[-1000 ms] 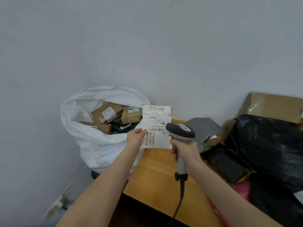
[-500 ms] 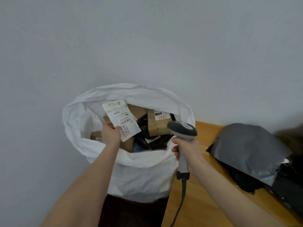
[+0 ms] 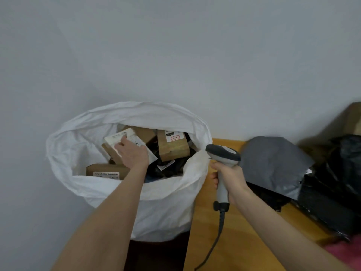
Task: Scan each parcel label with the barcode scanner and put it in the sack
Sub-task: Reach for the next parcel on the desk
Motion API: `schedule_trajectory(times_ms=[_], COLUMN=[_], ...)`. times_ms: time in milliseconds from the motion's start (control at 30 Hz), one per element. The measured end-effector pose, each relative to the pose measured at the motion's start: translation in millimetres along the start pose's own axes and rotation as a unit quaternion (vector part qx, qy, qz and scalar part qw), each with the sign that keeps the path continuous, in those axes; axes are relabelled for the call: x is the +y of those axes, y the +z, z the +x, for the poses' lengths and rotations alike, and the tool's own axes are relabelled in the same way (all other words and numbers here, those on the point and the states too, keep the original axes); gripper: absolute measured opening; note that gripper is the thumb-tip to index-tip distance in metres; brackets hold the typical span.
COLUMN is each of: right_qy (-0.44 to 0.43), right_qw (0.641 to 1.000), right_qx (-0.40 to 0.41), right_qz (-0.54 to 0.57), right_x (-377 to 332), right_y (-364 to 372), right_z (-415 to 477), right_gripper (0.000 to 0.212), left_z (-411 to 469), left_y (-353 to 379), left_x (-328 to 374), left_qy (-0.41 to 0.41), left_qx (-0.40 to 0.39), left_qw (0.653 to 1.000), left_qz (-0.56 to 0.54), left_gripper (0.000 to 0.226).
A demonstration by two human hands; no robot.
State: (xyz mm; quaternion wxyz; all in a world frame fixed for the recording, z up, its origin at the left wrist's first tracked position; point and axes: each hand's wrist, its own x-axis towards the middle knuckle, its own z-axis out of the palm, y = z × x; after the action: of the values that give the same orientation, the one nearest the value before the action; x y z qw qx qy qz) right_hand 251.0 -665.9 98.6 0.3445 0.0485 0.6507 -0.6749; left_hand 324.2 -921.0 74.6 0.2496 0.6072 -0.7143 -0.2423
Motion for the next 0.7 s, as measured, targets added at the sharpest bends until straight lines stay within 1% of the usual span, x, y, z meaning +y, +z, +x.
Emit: schedule_trajectory(times_ms=[100,200,333,400,467,533,600,700], right_qy=[-0.003,-0.012,-0.019,-0.016,0.001,0.030,0.045,0.053], right_qw=[1.000,0.999,0.996,0.993,0.990,0.985,0.979,0.970], right_qx=[0.014,0.030,0.069,0.087,0.115,0.140,0.164,0.200], right_qz=[0.011,0.027,0.058,0.073,0.084,0.099,0.108,0.126], right_x=[-3,0,11,22,39,55,68,84], right_y=[-38,-92,-186,-240,-296,-346,-389,-438], right_z=[-14,-31,-61,-76,-92,-108,-123,-140], right_gripper=[0.009,0.010,0.010,0.010,0.011,0.014,0.015,0.014], left_z=[-38,-96,-210,-276,-346,-415,-473,-537], left_y=[15,42,78,97,117,136,154,176], left_x=[25,54,97,109,115,114,108,96], left_qy=[0.132,0.257,0.363,0.410,0.460,0.500,0.520,0.543], left_qx=[-0.068,-0.108,-0.184,-0.209,-0.242,-0.296,-0.354,-0.415], left_qw=[0.988,0.958,0.912,0.885,0.849,0.801,0.756,0.703], left_qz=[0.053,0.070,0.058,0.067,0.097,0.145,0.180,0.198], left_gripper=[0.056,0.057,0.058,0.058,0.057,0.058,0.061,0.071])
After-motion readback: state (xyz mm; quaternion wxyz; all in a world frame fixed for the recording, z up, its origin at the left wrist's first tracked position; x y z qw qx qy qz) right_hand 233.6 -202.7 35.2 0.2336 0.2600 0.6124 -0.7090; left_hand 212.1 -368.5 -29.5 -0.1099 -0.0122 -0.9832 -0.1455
